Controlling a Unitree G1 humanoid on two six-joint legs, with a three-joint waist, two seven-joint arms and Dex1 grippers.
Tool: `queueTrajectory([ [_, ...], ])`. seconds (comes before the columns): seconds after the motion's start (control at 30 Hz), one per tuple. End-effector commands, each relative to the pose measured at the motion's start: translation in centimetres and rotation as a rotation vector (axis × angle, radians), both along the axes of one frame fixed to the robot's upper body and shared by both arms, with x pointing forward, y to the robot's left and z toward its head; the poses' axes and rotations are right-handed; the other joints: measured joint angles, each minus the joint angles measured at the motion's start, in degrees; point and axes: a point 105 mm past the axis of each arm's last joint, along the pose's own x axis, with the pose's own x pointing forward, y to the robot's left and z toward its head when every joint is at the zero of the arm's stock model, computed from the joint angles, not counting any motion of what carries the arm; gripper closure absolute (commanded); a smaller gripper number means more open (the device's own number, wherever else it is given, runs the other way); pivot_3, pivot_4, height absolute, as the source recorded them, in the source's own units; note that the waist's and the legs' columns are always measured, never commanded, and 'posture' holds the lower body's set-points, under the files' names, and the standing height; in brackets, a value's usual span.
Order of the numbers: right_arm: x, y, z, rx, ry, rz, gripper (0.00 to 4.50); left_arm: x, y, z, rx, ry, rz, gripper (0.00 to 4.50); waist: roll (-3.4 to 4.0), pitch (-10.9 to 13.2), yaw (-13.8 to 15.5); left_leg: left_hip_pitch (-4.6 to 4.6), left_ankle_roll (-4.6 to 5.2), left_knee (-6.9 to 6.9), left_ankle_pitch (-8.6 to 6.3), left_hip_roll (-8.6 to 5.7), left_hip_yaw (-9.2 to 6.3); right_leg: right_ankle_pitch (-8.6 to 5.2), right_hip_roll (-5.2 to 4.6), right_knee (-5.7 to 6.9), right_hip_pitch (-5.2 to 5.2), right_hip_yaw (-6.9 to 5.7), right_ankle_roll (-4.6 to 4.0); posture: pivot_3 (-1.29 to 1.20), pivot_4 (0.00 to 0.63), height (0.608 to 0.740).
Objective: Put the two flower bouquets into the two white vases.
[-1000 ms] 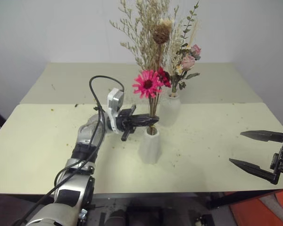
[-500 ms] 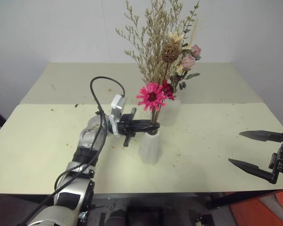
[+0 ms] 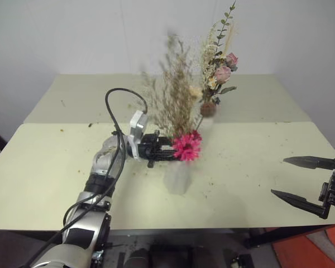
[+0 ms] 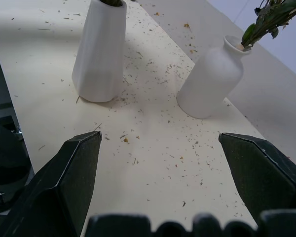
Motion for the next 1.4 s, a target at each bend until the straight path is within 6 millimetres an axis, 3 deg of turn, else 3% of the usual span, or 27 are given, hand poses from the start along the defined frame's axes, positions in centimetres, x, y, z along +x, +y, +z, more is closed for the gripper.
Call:
queueTrajectory([
  [0.03, 0.0, 0.0, 0.6, -0.014, -0.03, 0.001, 0.0, -0.6, 0.5, 1.3, 0.003, -0.042, -0.018, 0.88, 0.0, 0.0, 0.0, 0.0, 0.0, 0.0, 0.0, 0.0, 0.0, 0.0, 0.0, 0.0, 0.0, 0.0, 0.0, 0.0, 0.15, 0.74],
  [0.13, 0.0, -0.1, 0.6, -0.018, -0.028, -0.004, 0.0, -0.6, 1.2, 1.1, 0.1, -0.041, 0.006, 0.03, 0.0, 0.0, -0.11, 0.03, 0.0, 0.0, 0.0, 0.01, 0.0, 0.0, 0.01, 0.02, 0.0, 0.01, 0.0, 0.0, 0.15, 0.74],
  [0.3, 0.1, -0.2, 0.4, -0.02, -0.025, -0.008, 0.0, -1.2, 3.2, 1.3, 0.189, -0.056, 0.038, 0.03, 0.01, -0.01, -0.11, 0.03, 0.0, 0.0, 0.0, 0.03, 0.0, -0.01, 0.02, 0.0, 0.0, 0.01, 0.01, 0.0, 0.15, 0.74],
  [0.43, 0.1, -0.2, 0.4, -0.022, -0.026, -0.009, 0.0, -0.9, 5.2, 0.1, 0.305, -0.098, 0.136, 0.03, 0.02, -0.01, -0.1, 0.04, 0.0, -0.01, 0.0, 0.04, 0.0, -0.01, 0.01, 0.01, 0.0, 0.01, 0.01, 0.0, 0.15, 0.74],
  [0.53, 0.1, -0.4, 0.4, -0.026, -0.026, -0.013, 0.0, -1.1, 7.4, -0.1, 0.356, -0.127, 0.221, 0.03, 0.02, -0.01, -0.18, 0.05, 0.0, -0.01, 0.0, 0.07, 0.01, -0.01, 0.02, 0.01, 0.0, 0.02, 0.0, 0.0, 0.15, 0.74],
  [0.63, 0.1, -1.0, 0.7, -0.032, -0.03, -0.032, 0.0, -1.4, 10.3, 1.1, 0.334, -0.15, 0.347, 0.03, 0.02, -0.01, -0.09, 0.04, 0.0, -0.01, -0.01, 0.1, 0.02, -0.01, 0.02, 0.01, -0.02, 0.01, 0.0, 0.0, 0.15, 0.74],
  [0.8, 0.0, -2.9, 1.3, -0.048, -0.036, -0.094, 0.0, -2.4, 15.5, 5.2, 0.243, -0.211, 0.605, 0.03, 0.01, 0.0, -0.08, 0.0, 0.01, -0.01, -0.01, 0.2, 0.06, -0.02, 0.03, 0.0, -0.12, 0.01, 0.0, 0.0, 0.15, 0.74],
  [1.03, 0.4, -5.7, 2.0, -0.067, -0.026, -0.161, 0.0, -5.4, 20.2, 6.1, 0.374, -0.254, 0.823, 0.03, 0.01, -0.01, -0.08, 0.07, -0.01, -0.07, -0.04, 0.39, 0.33, -0.05, 0.06, -0.03, -0.13, 0.1, -0.03, 0.0, 0.15, 0.74],
  [1.2, 1.3, -6.7, 2.5, -0.086, -0.027, -0.18, 0.0, -7.0, 21.6, 6.6, 0.391, -0.264, 0.927, 0.03, 0.01, -0.01, 0.0, 0.07, -0.02, -0.07, -0.04, 0.62, 0.59, -0.07, 0.13, -0.03, -0.27, 0.2, -0.06, 0.0, 0.15, 0.74],
  [1.4, 2.0, -6.7, 2.5, -0.091, 0.007, -0.167, 0.0, -7.8, 21.6, 6.5, 0.371, -0.25, 0.944, 0.03, 0.0, -0.01, -0.03, 0.06, -0.03, -0.1, -0.05, 0.68, 0.76, -0.07, 0.17, 0.0, -0.36, 0.29, -0.07, 0.0, 0.15, 0.74],
])
